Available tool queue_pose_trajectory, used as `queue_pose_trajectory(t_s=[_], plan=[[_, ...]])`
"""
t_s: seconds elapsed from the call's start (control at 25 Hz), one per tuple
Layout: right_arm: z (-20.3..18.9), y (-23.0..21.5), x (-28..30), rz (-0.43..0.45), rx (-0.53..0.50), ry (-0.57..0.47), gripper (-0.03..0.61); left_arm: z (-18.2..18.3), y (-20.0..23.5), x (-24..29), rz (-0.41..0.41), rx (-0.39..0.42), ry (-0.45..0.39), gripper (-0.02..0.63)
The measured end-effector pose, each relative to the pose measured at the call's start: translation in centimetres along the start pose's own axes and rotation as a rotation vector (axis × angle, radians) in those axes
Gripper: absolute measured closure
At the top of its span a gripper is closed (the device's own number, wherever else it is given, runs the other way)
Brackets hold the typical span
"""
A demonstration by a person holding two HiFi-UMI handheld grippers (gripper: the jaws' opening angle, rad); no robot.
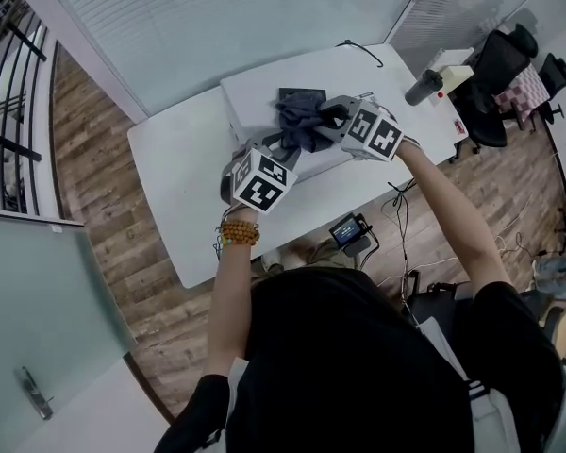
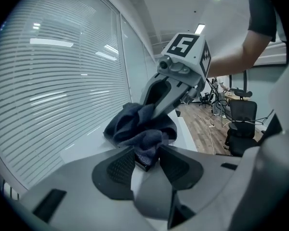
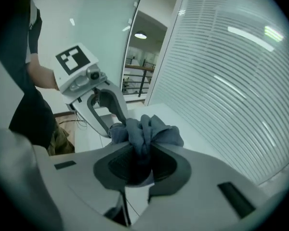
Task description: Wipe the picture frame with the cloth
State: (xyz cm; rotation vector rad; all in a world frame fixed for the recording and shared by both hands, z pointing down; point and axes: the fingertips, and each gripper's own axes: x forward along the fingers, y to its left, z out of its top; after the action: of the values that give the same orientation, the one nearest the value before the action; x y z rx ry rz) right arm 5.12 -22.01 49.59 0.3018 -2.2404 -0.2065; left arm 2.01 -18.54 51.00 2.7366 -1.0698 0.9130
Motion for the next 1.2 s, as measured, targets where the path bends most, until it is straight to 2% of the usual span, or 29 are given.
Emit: queue_pose_trajectory(t_s=[0.08,0.16,0.32,0.52,0.64,0.76,1.04,1.2], plan=[[-0.4,-1.3,-2.6,-0.044,0.034,-0.068,0.525,0.1,0.0,0.0,-0.001,0.001,-0.004,0.453],[-1.8,-1.4,-4.2,-0.047,0.056,-0.087,0.525,0.0,0.0,0.0,-0.001,0.006,-0.008,0.454],[-4.0,1.1,-2.5,-0.003,-0.010,-0.018,0.525,0.1,0.1,-0.2,0.007,0.019,-0.011,0.455],[-3.7,1.7,-1.6,-0.024,-0.084,0.069,0.525,0.0,0.1,-0.1,0.018,0.030,-0.011,0.456],[-3.3,1.9,-1.4,0.006,-0.120,0.101,0.525,0.0,0.1,-0.2,0.024,0.037,0.002,0.454],[-1.8,2.5,-0.3,0.048,-0.138,0.087,0.526,0.0,0.1,0.0,0.041,0.049,0.008,0.454],[1.1,3.9,2.3,0.190,-0.119,0.091,0.529,-0.1,-0.1,0.0,0.046,0.051,0.010,0.453],[1.3,3.9,2.3,0.186,-0.166,0.077,0.529,-0.2,0.2,-0.1,0.053,0.046,0.003,0.453]])
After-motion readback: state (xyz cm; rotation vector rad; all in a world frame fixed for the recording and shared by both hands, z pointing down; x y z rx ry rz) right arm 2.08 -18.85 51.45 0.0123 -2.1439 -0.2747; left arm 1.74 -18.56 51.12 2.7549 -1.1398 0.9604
